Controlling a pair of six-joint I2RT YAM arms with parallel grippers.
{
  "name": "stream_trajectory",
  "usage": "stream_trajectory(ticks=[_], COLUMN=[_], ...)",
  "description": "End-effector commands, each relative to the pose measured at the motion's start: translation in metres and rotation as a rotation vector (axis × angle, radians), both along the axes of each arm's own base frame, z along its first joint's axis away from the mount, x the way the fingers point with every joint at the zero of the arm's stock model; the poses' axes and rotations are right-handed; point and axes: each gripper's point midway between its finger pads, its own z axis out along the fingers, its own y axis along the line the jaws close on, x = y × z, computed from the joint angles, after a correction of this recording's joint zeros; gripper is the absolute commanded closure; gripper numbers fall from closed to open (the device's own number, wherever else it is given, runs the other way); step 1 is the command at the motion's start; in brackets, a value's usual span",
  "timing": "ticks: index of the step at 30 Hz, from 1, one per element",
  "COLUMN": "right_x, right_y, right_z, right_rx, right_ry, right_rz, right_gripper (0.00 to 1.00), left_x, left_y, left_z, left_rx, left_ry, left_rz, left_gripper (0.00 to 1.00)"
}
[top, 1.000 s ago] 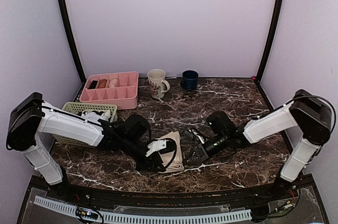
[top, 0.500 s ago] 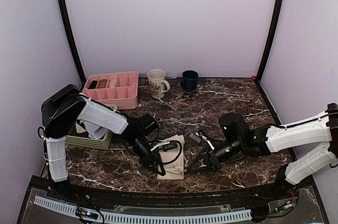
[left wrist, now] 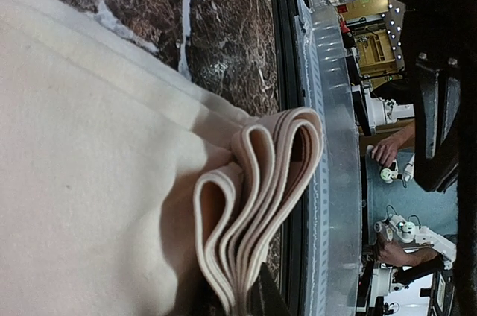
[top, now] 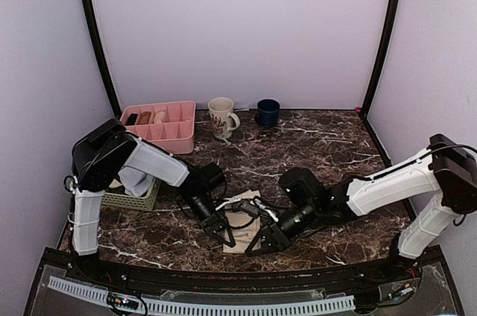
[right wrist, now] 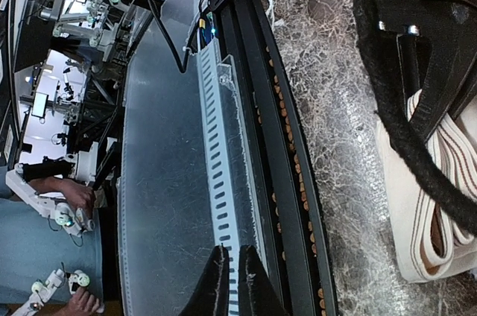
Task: Roll the underwear
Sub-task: Roll the underwear at the center of the board.
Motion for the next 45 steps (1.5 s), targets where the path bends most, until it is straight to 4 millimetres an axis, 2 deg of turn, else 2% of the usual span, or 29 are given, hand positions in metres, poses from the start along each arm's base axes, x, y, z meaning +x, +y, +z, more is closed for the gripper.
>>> stream_trajectory(ticks=[1, 3, 4, 5, 6, 9, 13, 19, 24, 26, 28, 31, 33, 35, 41, 45], right_x=[0.002, 0.001, 0.094, 0.104, 0.107, 0.11, 0.107, 0.102, 0.099, 0.101, 0.102, 0.102, 0.098, 0.094, 0.09, 0.092], right_y=[0.013, 0.011, 0.006, 0.001, -0.001, -0.006, -0.007, -0.011, -0.012, -0.013, -0.015, -0.022, -0.024, -0.027, -0.021, -0.011], right_z=[-0.004, -0.013, -0.051, -0.059, -0.065, -0.077, -0.08, -0.074, -0.062, -0.053, -0.028, -0.002, 0.008, 0.008, -0.016, -0.016], right_rx=[0.032, 0.017, -0.167, -0.202, -0.164, -0.2, -0.198, -0.168, -0.135, -0.127, -0.085, -0.054, -0.032, -0.017, -0.009, 0.029], right_ry=[-0.021, -0.013, -0.349, -0.381, -0.733, -0.739, -0.723, -0.719, -0.729, -0.74, -0.757, -0.77, -0.766, -0.757, -0.736, -0.703], right_rz=[0.016, 0.016, -0.434, -0.478, -0.232, -0.239, -0.246, -0.242, -0.251, -0.266, -0.299, -0.333, -0.329, -0.319, -0.295, -0.33], right_gripper=[0.93, 0.93, 0.46, 0.81, 0.87, 0.9, 0.91, 0.92, 0.92, 0.92, 0.91, 0.86, 0.83, 0.82, 0.84, 0.85], left_x=[0.004, 0.005, 0.006, 0.006, 0.008, 0.009, 0.013, 0.016, 0.025, 0.03, 0.033, 0.033, 0.031, 0.028, 0.026, 0.023], left_y=[0.008, 0.008, 0.009, 0.009, 0.009, 0.009, 0.008, 0.008, 0.005, 0.003, 0.002, 0.002, 0.004, 0.006, 0.006, 0.006], left_z=[-0.017, -0.017, -0.017, -0.018, -0.017, -0.018, -0.018, -0.017, -0.008, -0.003, -0.002, -0.004, -0.007, -0.009, -0.016, -0.023], left_rx=[0.074, 0.073, 0.073, 0.074, 0.073, 0.074, 0.076, 0.079, 0.057, 0.046, 0.048, 0.05, 0.058, 0.059, 0.072, 0.084], left_ry=[-0.015, -0.016, -0.016, -0.018, -0.021, -0.027, -0.038, -0.051, -0.089, -0.11, -0.122, -0.117, -0.11, -0.098, -0.058, -0.018], left_rz=[0.007, 0.01, 0.012, 0.013, 0.015, 0.018, 0.023, 0.028, 0.056, 0.065, 0.063, 0.067, 0.067, 0.065, 0.063, 0.07], left_gripper=[0.9, 0.89, 0.88, 0.88, 0.87, 0.86, 0.84, 0.79, 0.67, 0.65, 0.65, 0.66, 0.66, 0.66, 0.67, 0.67])
